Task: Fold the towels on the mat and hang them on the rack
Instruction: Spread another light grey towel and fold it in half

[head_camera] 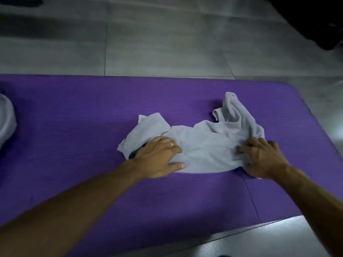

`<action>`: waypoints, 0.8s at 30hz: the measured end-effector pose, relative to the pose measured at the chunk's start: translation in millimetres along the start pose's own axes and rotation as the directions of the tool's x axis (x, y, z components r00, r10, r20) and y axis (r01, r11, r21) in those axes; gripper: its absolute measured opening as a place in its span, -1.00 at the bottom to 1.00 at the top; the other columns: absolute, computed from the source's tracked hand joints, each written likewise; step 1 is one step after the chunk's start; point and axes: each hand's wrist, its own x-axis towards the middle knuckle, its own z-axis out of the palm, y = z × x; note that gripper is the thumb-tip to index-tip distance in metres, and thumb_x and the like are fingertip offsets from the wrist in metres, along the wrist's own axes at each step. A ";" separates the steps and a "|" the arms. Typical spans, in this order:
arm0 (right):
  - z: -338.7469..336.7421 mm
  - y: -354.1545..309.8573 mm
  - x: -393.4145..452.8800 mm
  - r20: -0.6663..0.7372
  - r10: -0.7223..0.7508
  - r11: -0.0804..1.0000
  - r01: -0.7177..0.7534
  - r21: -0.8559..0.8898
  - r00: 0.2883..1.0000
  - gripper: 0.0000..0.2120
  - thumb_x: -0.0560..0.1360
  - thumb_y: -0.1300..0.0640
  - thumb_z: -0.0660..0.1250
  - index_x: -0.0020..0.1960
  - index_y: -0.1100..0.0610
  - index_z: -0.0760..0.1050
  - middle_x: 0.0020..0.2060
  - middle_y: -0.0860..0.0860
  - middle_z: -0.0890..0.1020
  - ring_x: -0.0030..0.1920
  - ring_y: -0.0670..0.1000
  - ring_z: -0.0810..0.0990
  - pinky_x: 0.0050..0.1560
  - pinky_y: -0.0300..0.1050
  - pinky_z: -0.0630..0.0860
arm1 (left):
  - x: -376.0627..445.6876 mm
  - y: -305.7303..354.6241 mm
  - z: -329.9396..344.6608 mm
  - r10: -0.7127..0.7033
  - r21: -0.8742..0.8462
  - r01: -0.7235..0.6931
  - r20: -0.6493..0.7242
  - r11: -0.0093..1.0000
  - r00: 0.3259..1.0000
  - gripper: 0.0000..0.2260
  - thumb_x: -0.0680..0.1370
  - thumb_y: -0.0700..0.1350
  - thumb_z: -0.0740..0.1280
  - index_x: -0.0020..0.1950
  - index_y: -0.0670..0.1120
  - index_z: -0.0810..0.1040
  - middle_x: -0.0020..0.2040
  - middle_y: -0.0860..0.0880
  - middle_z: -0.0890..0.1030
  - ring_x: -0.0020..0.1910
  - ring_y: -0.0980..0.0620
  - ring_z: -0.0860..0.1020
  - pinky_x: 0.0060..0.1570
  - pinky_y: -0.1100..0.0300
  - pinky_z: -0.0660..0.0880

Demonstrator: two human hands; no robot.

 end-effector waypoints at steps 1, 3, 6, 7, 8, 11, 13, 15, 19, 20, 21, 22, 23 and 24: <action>-1.5 -7.3 -2.6 0.046 0.003 1.000 -0.003 0.008 0.999 -0.53 0.33 -0.16 0.37 0.24 -0.18 0.49 0.28 -0.05 0.42 0.34 0.09 0.38 0.37 0.22 0.22 | -4.7 -1.3 -1.7 -0.003 0.014 0.004 -0.076 1.000 0.997 -0.53 0.55 0.22 0.07 0.21 -0.03 0.56 0.15 -0.02 0.58 0.19 -0.02 0.50 0.26 0.03 0.37; -10.0 -25.2 3.7 -0.060 -0.031 0.990 0.039 0.138 0.998 -0.50 0.30 -0.25 0.21 0.16 -0.09 0.57 0.26 -0.03 0.47 0.32 0.11 0.39 0.39 0.21 0.16 | -13.8 -16.8 -8.3 -0.133 -0.020 0.133 -0.286 0.991 0.949 -0.62 0.52 0.04 0.10 0.17 -0.10 0.58 0.11 -0.10 0.59 0.12 -0.13 0.53 0.12 -0.06 0.49; -33.6 -66.5 35.9 -0.313 -0.044 0.925 0.157 0.347 0.949 -0.52 0.40 -0.18 0.17 0.12 0.10 0.59 0.09 0.07 0.59 0.14 0.16 0.55 0.27 0.09 0.36 | -29.5 -58.7 -20.4 -0.598 -0.278 0.537 -0.232 0.797 0.768 -0.58 0.44 0.01 0.24 0.22 -0.17 0.53 0.16 -0.18 0.54 0.16 -0.20 0.49 0.10 -0.06 0.48; -44.2 -84.0 49.5 -0.269 -0.049 0.886 0.166 0.433 0.962 -0.58 0.49 -0.12 0.21 0.19 0.12 0.55 0.11 0.10 0.59 0.15 0.16 0.56 0.26 0.05 0.40 | -34.9 -68.4 -23.9 -0.689 -0.359 0.627 -0.069 0.692 0.721 -0.54 0.39 0.09 0.31 0.17 -0.17 0.55 0.12 -0.15 0.57 0.13 -0.17 0.51 0.05 0.03 0.48; -54.4 -103.8 62.2 -0.219 -0.086 0.844 0.188 0.502 0.972 -0.61 0.55 -0.06 0.22 0.28 0.12 0.49 0.15 0.13 0.58 0.17 0.17 0.55 0.25 0.04 0.42 | -39.8 -73.7 -25.1 -0.706 -0.421 0.662 0.071 0.620 0.705 -0.52 0.32 0.18 0.35 0.06 -0.15 0.58 0.00 -0.09 0.60 0.02 -0.10 0.55 -0.08 0.10 0.47; -75.9 -150.9 98.8 -0.107 -0.184 0.719 0.208 0.664 0.977 -0.51 0.61 -0.05 0.19 0.47 0.13 0.29 0.28 0.10 0.55 0.32 0.14 0.46 0.33 -0.05 0.34 | -45.9 -70.6 -23.5 -0.674 -0.576 0.602 0.117 0.553 0.730 -0.73 0.41 0.07 0.43 -0.19 -0.10 0.47 -0.28 0.03 0.52 -0.29 0.04 0.46 -0.27 0.13 0.37; -84.3 -171.9 116.2 0.028 -0.236 0.614 0.127 0.779 0.971 -0.46 0.55 -0.14 0.28 0.44 0.11 0.34 0.24 0.02 0.57 0.29 0.05 0.49 0.29 -0.10 0.38 | -49.4 -65.6 -24.1 -0.670 -0.672 0.541 0.089 0.506 0.737 -0.79 0.49 -0.10 0.43 -0.21 -0.08 0.42 -0.31 0.05 0.48 -0.33 0.08 0.41 -0.30 0.14 0.36; -87.6 -188.6 123.3 0.046 -0.338 0.600 0.178 0.780 0.940 -0.70 0.49 -0.08 0.39 0.08 0.11 0.55 -0.11 -0.02 0.62 -0.02 0.02 0.58 -0.02 -0.14 0.47 | -56.4 -64.1 -28.0 -0.703 -0.719 0.500 0.022 0.483 0.711 -0.83 0.49 -0.15 0.43 -0.17 -0.11 0.45 -0.29 0.03 0.50 -0.32 0.09 0.43 -0.29 0.16 0.40; -100.3 -224.2 112.8 -0.506 -0.162 0.521 0.509 0.686 0.847 -0.81 0.49 -0.01 0.38 -0.08 0.07 0.41 -0.21 -0.04 0.50 -0.21 -0.02 0.47 -0.21 -0.10 0.40 | -85.7 -64.3 -43.3 -0.863 -0.738 0.543 -0.103 0.400 0.495 -0.82 0.47 -0.09 0.47 -0.08 -0.12 0.50 -0.25 0.03 0.53 -0.32 0.11 0.45 -0.32 0.29 0.40; -102.3 -232.6 108.9 -0.591 -0.189 0.512 0.592 0.622 0.784 -0.80 0.48 -0.01 0.37 -0.03 0.06 0.42 -0.12 -0.03 0.50 -0.15 0.00 0.48 -0.16 -0.08 0.44 | -96.3 -65.1 -46.6 -0.901 -0.728 0.595 -0.072 0.341 0.427 -0.79 0.46 -0.04 0.47 -0.06 -0.12 0.52 -0.22 0.02 0.55 -0.27 0.06 0.50 -0.27 0.23 0.42; -101.6 -240.7 106.9 -0.592 -0.328 0.523 0.663 0.535 0.736 -0.78 0.46 -0.02 0.37 0.03 0.05 0.45 -0.04 -0.01 0.51 -0.08 0.03 0.51 -0.09 -0.02 0.48 | -108.0 -65.5 -48.5 -0.924 -0.667 0.681 -0.029 0.301 0.380 -0.76 0.45 -0.01 0.47 -0.03 -0.12 0.55 -0.18 0.00 0.58 -0.19 0.00 0.54 -0.21 0.16 0.44; -96.2 -249.6 106.2 -0.491 -0.508 0.536 0.706 0.463 0.708 -0.75 0.44 -0.04 0.36 0.07 0.05 0.49 0.00 0.01 0.54 -0.03 0.06 0.54 -0.02 0.02 0.50 | -121.2 -67.3 -46.1 -0.933 -0.576 0.774 0.048 0.265 0.356 -0.74 0.45 0.01 0.46 0.01 -0.12 0.58 -0.13 -0.03 0.62 -0.10 -0.06 0.58 -0.15 0.15 0.45; -89.4 -256.6 104.9 -0.334 -0.640 0.557 0.718 0.418 0.692 -0.75 0.45 -0.05 0.34 0.06 0.06 0.54 -0.01 0.03 0.59 -0.01 0.08 0.57 0.01 0.04 0.52 | -134.2 -68.0 -43.8 -0.928 -0.510 0.831 0.149 0.224 0.342 -0.73 0.44 0.02 0.45 0.03 -0.11 0.61 -0.09 -0.06 0.64 -0.04 -0.08 0.60 -0.09 0.14 0.47; -83.7 -261.4 106.2 -0.255 -0.674 0.576 0.709 0.406 0.693 -0.78 0.48 -0.02 0.31 0.02 0.09 0.57 -0.06 0.06 0.63 -0.03 0.10 0.60 0.01 0.04 0.52 | -145.7 -68.9 -40.9 -0.914 -0.488 0.857 0.251 0.164 0.318 -0.74 0.41 0.03 0.45 -0.01 -0.10 0.64 -0.11 -0.06 0.66 -0.05 -0.07 0.61 -0.07 0.11 0.51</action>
